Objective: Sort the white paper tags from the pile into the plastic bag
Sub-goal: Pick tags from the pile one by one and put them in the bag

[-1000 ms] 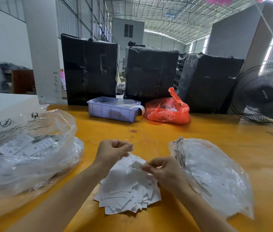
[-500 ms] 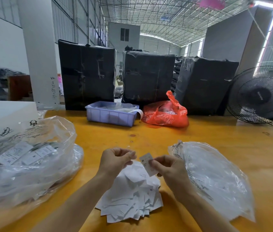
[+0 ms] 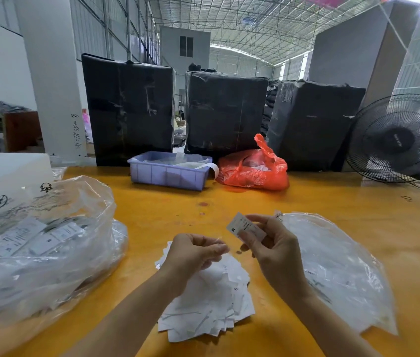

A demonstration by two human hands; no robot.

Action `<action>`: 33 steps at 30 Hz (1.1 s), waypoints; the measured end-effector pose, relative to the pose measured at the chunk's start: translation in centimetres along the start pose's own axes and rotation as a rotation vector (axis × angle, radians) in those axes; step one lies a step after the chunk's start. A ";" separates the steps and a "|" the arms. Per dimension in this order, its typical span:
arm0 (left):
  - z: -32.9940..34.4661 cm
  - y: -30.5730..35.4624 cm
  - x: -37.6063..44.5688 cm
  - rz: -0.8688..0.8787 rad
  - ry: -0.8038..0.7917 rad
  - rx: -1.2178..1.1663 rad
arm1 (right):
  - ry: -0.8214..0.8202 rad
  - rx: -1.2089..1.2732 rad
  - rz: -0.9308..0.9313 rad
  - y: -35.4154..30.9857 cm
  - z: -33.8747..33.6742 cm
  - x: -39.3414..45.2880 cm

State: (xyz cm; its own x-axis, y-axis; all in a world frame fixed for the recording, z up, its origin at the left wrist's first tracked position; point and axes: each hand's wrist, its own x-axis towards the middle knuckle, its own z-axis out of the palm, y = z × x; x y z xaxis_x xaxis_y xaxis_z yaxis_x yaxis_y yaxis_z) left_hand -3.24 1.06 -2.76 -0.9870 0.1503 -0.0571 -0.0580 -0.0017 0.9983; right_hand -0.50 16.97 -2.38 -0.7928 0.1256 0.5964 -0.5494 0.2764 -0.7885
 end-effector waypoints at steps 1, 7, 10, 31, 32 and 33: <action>0.0 0.1 -0.1 -0.001 -0.009 0.009 | -0.007 -0.035 -0.022 0.0 0.0 0.0; -0.3 0.8 0.0 -0.005 -0.012 0.007 | -0.028 -0.218 -0.065 0.9 -0.1 -0.2; -0.4 1.0 -0.1 -0.003 -0.026 0.031 | -0.037 -0.251 -0.065 1.1 0.0 -0.2; -1.0 1.3 -0.5 -0.017 -0.110 0.132 | -0.152 -0.229 -0.010 0.9 0.2 -0.2; -0.9 1.3 -0.5 -0.009 -0.098 0.128 | -0.148 -0.238 -0.019 0.8 0.3 -0.2; -0.7 1.2 -0.4 0.001 -0.082 0.123 | -0.144 -0.243 -0.024 0.9 0.3 -0.1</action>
State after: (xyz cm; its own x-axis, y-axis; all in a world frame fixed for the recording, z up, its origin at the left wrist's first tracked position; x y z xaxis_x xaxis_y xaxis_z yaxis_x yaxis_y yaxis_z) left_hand -3.00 0.25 -1.53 -0.9712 0.2304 -0.0602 -0.0332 0.1190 0.9923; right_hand -0.94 16.91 -3.18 -0.8194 -0.0159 0.5730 -0.5027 0.5004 -0.7049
